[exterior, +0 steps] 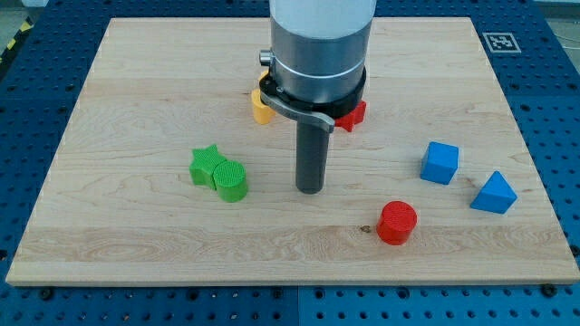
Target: Move the red circle slightly up
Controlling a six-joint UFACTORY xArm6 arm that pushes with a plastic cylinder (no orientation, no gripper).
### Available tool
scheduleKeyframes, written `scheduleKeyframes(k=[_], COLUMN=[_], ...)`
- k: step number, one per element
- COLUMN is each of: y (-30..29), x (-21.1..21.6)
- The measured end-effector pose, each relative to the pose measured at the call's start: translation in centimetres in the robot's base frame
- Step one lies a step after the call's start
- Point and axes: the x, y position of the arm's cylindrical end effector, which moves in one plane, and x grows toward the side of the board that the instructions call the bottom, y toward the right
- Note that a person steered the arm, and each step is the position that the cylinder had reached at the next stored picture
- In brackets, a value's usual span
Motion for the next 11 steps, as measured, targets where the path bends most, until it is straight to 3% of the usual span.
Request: scheduleKeyframes(k=[3, 5, 7, 9, 11], y=[2.2, 8.5, 14.6, 9.7, 9.7], x=[6.6, 9.4, 8.3, 7.6, 3.8])
